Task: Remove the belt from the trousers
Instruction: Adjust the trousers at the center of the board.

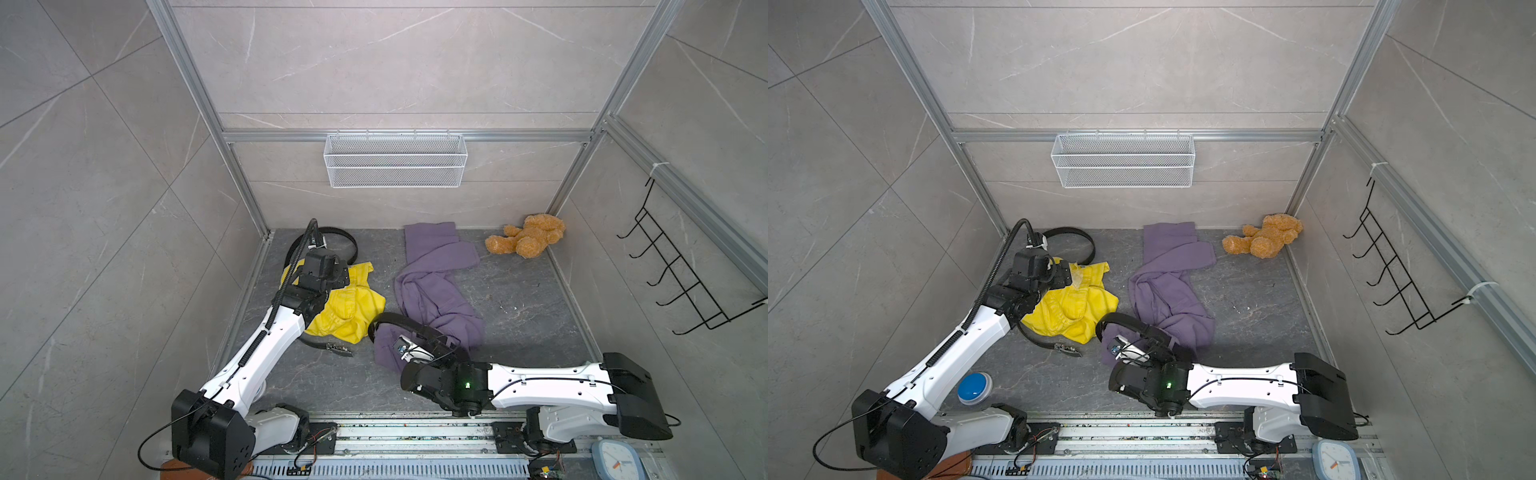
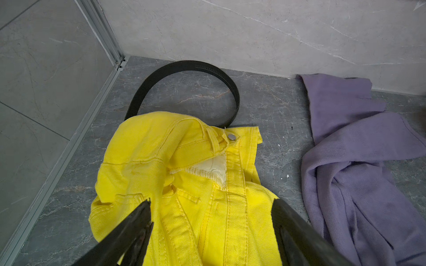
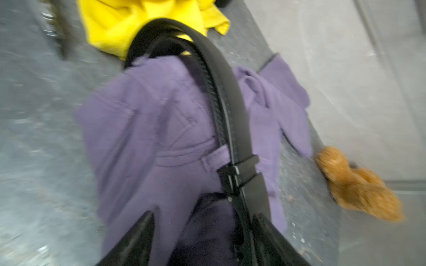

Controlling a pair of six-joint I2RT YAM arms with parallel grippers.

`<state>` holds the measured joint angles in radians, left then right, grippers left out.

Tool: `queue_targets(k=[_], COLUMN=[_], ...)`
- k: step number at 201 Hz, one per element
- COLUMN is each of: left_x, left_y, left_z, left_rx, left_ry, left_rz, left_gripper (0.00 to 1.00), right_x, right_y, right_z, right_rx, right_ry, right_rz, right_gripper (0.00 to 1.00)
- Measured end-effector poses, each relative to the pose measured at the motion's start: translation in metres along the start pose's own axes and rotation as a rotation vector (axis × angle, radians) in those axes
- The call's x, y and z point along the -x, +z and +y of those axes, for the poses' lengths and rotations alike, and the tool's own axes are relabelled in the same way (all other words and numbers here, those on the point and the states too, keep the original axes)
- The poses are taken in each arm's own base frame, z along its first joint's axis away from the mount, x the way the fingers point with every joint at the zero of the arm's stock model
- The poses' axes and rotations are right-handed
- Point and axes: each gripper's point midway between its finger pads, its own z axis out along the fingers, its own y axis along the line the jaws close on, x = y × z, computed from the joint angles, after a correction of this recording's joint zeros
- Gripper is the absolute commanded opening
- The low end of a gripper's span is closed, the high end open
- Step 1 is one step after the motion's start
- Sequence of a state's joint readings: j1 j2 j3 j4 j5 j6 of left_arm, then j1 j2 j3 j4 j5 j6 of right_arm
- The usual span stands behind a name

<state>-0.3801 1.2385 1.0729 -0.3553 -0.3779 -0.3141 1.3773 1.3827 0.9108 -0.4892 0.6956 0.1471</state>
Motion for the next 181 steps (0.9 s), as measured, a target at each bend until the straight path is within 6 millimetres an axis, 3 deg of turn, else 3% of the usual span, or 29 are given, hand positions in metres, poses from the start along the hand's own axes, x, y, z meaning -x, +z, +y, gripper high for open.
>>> queue_targets(k=[18,39,52,72,94,121,144,181], left_x=[-0.005,-0.012,-0.016,-0.023,-0.027,-0.028,-0.030,-0.032], left_y=[0.002,0.005,0.007,0.010,0.012,0.014,0.015,0.014], left_z=[-0.006,-0.017,-0.024,-0.032,-0.037,-0.042,-0.044,-0.050], left_rx=[-0.021,-0.054,-0.070,-0.086,-0.101,-0.110,-0.115,-0.130], left_ry=[0.008,0.023,0.035,0.049,0.058,0.063,0.067,0.074], left_rz=[0.015,0.036,0.050,0.070,0.083,0.082,0.087,0.093], left_gripper=[0.83,0.83,0.83,0.83,0.83,0.83,0.83,0.83], right_x=[-0.009,-0.013,-0.005,0.021,0.037,0.026,-0.014,-0.055], right_y=[-0.010,-0.027,-0.038,-0.053,-0.054,-0.020,0.025,0.065], right_z=[0.017,0.018,0.004,-0.036,-0.074,-0.106,-0.131,-0.148], right_rx=[0.145,0.268,0.327,0.364,0.372,0.396,0.362,0.288], right_ry=[0.021,0.074,0.152,0.310,0.449,0.639,0.824,0.892], right_rz=[0.038,0.066,0.061,0.016,-0.007,0.068,0.190,0.335], right_gripper=[0.84,0.87,0.89,0.90,0.88,0.85,0.85,0.84])
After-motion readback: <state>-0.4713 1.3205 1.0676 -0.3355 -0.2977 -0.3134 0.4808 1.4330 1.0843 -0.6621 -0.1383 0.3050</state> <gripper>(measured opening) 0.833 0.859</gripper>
